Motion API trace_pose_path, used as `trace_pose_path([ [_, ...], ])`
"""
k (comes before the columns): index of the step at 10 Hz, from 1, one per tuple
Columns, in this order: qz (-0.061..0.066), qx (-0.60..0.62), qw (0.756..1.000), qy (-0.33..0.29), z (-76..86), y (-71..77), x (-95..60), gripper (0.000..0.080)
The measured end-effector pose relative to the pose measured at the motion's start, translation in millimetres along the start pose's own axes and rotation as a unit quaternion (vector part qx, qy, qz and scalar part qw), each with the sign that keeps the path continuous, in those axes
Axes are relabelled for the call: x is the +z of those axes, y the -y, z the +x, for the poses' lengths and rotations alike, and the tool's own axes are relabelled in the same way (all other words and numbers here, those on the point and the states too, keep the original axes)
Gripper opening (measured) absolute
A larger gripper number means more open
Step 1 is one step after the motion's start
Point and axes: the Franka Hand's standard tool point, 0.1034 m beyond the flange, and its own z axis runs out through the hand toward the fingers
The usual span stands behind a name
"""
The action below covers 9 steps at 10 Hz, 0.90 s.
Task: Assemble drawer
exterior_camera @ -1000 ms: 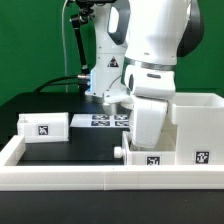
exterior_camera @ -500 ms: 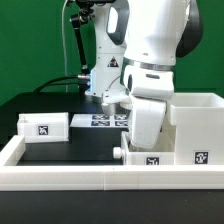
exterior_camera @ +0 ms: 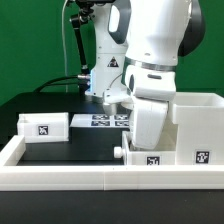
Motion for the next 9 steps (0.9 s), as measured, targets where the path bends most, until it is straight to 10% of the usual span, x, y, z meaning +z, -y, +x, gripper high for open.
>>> trace_pose_path([
  [4, 0.001, 0.003, 1.0, 0.001, -2.2, 0.5, 0.9, 0.0042],
  [8, -0.006, 0.02, 1.0, -0.005, -8.4, 10.3, -19.9, 0.0586],
  [9, -0.004, 0.021, 1.0, -0.003, -9.9, 9.4, -29.3, 0.0586],
])
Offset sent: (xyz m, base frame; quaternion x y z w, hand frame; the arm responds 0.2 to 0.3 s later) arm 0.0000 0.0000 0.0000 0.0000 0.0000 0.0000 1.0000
